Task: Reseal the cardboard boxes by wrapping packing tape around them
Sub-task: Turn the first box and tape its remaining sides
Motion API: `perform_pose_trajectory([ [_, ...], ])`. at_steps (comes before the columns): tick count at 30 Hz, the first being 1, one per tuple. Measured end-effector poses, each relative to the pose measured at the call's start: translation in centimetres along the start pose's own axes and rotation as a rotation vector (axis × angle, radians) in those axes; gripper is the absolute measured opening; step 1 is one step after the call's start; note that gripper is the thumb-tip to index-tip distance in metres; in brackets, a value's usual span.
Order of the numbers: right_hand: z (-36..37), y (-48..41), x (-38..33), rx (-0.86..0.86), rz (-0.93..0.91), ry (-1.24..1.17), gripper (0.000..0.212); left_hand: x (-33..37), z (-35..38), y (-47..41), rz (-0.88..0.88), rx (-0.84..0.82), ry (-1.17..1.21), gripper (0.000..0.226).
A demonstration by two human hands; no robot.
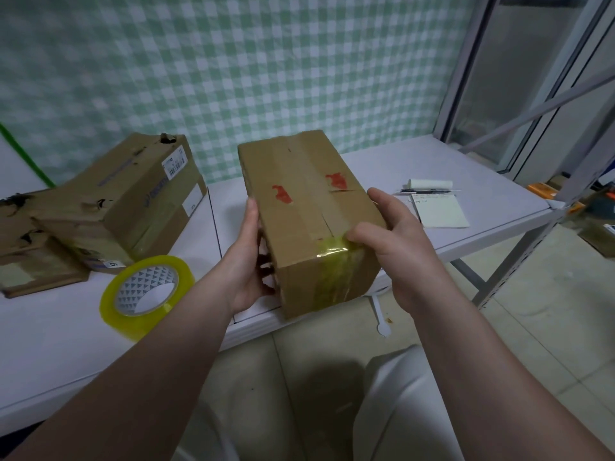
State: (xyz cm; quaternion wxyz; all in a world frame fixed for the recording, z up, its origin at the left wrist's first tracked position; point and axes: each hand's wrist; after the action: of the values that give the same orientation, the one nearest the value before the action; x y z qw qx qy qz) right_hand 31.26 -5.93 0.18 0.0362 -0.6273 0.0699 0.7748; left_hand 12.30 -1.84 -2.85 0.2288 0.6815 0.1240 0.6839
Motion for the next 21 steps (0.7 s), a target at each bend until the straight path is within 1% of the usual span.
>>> perform_pose_trajectory([
  [2,0.2,0.3,-0.2,-0.001,-0.017,0.022,0.065,0.1,0.0,0.3,0.013,-0.045,0.021,0.088],
  [4,0.3,0.4,-0.4,0.038,-0.041,0.078,0.067,0.7,0.1,0.8,0.049,-0.078,-0.015,0.074],
  [6,0.3,0.4,-0.5,0.096,-0.063,0.169,0.067,1.5,0.0,1.5,0.099,-0.093,-0.115,0.062],
  [8,0.3,0.3,-0.3,0.130,-0.091,0.263,0.062,2.5,-0.1,2.0,0.183,-0.074,-0.260,0.055],
  [10,0.4,0.2,-0.1,0.150,-0.118,0.333,0.054,3.7,0.2,2.4,0.305,-0.004,-0.410,0.042],
  [11,0.4,0.2,0.0,0.161,-0.123,0.357,0.051,4.3,0.4,2.5,0.377,0.069,-0.516,0.037],
  [12,0.5,0.1,0.1,0.172,-0.125,0.367,0.049,4.9,0.6,2.5,0.465,0.169,-0.677,0.036],
  [13,0.6,0.0,0.1,0.184,-0.122,0.364,0.049,5.6,0.8,2.4,0.558,0.274,-0.901,0.038],
  [14,0.7,-0.1,0.1,0.198,-0.117,0.354,0.048,6.2,1.1,2.2,0.620,0.344,-1.124,0.042],
  [15,0.9,-0.1,0.2,0.212,-0.116,0.338,0.046,6.6,1.5,2.0,0.641,0.357,-1.283,0.046],
  [16,1.1,-0.1,0.2,0.223,-0.118,0.311,0.044,7.0,1.9,2.0,0.611,0.323,-1.393,0.053],
  [18,1.3,0.0,0.2,0.234,-0.122,0.238,0.042,7.4,2.6,2.0,0.484,0.225,-1.525,0.070],
  [19,1.3,0.1,0.2,0.233,-0.124,0.210,0.041,7.4,3.0,2.0,0.444,0.202,-1.582,0.075],
  [21,1.1,0.0,0.3,0.218,-0.127,0.171,0.034,7.2,3.6,2.2,0.431,0.164,-1.664,0.079],
])
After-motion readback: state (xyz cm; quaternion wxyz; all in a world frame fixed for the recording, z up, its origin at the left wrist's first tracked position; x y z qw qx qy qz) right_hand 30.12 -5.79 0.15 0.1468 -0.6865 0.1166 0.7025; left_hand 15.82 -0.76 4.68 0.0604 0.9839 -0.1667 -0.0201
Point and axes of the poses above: each hand's wrist, its own y-axis away from the middle knuckle, its own z-axis out of the palm, x = y × z, and after that the axes turned 11 degrees about -y, right-handed
